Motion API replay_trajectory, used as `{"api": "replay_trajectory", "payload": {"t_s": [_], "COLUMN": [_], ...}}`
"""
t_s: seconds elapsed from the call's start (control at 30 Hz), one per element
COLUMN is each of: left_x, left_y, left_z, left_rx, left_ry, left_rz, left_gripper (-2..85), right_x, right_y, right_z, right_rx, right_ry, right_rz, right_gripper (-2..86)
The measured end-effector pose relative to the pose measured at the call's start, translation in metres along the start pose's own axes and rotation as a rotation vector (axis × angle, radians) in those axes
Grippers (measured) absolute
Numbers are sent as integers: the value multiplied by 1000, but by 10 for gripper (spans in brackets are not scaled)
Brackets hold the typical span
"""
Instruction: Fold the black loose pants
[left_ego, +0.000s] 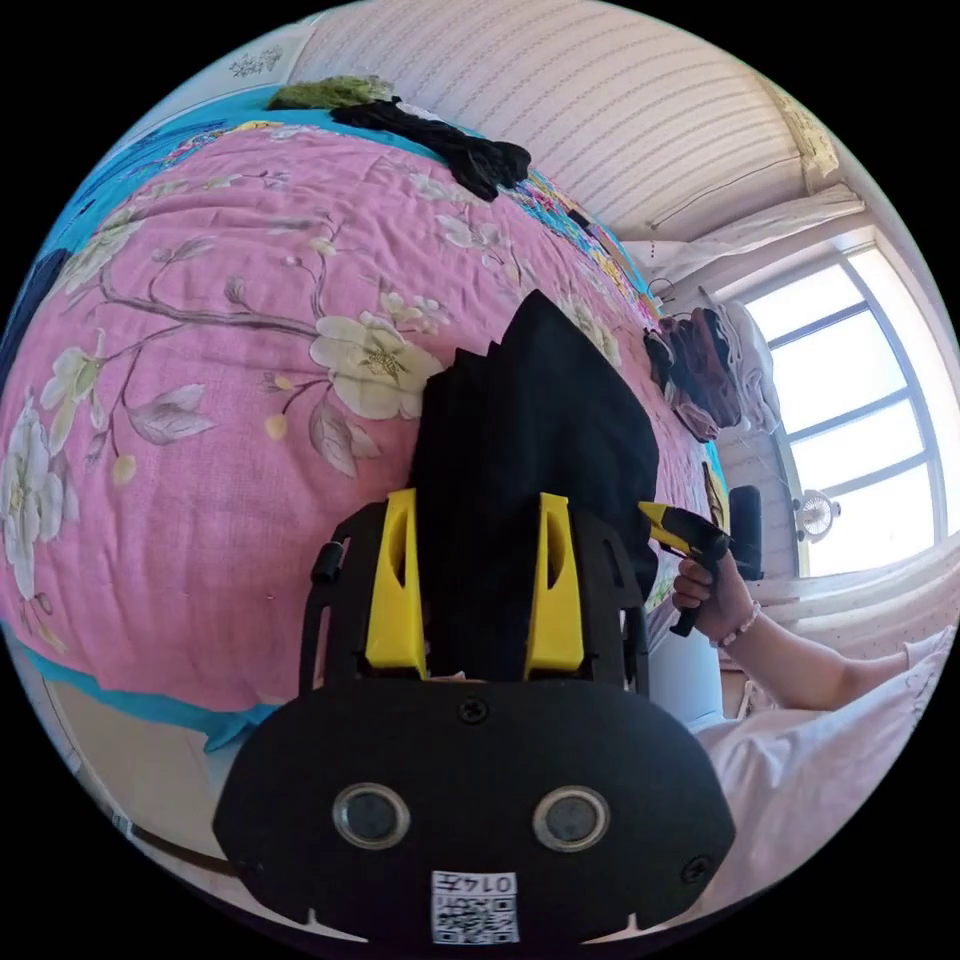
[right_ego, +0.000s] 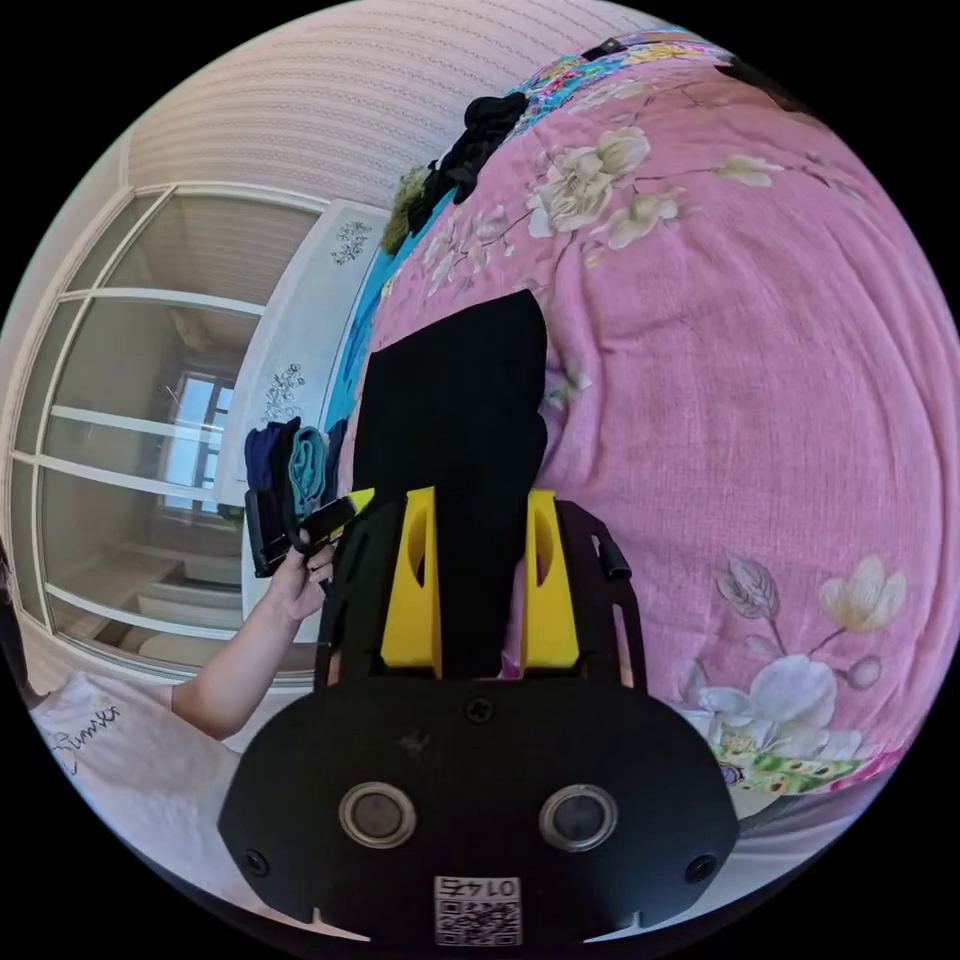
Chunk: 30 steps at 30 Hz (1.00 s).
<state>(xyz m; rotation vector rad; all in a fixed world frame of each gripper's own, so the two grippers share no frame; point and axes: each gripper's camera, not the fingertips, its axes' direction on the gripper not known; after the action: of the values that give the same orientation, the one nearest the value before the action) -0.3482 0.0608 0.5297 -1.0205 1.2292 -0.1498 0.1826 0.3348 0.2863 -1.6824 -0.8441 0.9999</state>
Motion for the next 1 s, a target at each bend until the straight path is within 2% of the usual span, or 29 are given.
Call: {"api": "replay_trajectory", "payload": {"t_s": [0.13,0.2,0.3,0.43,0.5,0.63,0.8,0.87,1.0], "left_x": [-14,-17,-22,-34,-39,-55,-57,-53,-61], "left_y": [13,22,41,77,98,161,238,263,261], "left_z": [-26,-37,-52,-75,-89,-145,-256,-310,-377], "left_rx": [35,61,113,192,264,574,943,1089,1253], "left_ry": [66,88,70,161,221,360,217,49,-156], "left_rz": [5,6,0,-84,-119,-232,-224,-204,-135], "left_gripper": [60,52,48,47,46,45,45,46,49], "right_x": [-35,-54,-102,-198,-246,-374,-526,-595,-692], "right_y": [-9,-10,-7,-5,-4,2,22,20,-10], "right_z": [17,16,9,10,16,47,90,118,173], "right_rx": [-80,-102,-119,-185,-217,-352,-485,-535,-527], "right_ry": [101,130,50,69,58,-23,-161,-228,-211], "right_rz": [-111,-161,-328,-589,-709,-985,-1265,-1342,-1393], "right_gripper": [82,60,36,23,22,19,19,21,32]}}
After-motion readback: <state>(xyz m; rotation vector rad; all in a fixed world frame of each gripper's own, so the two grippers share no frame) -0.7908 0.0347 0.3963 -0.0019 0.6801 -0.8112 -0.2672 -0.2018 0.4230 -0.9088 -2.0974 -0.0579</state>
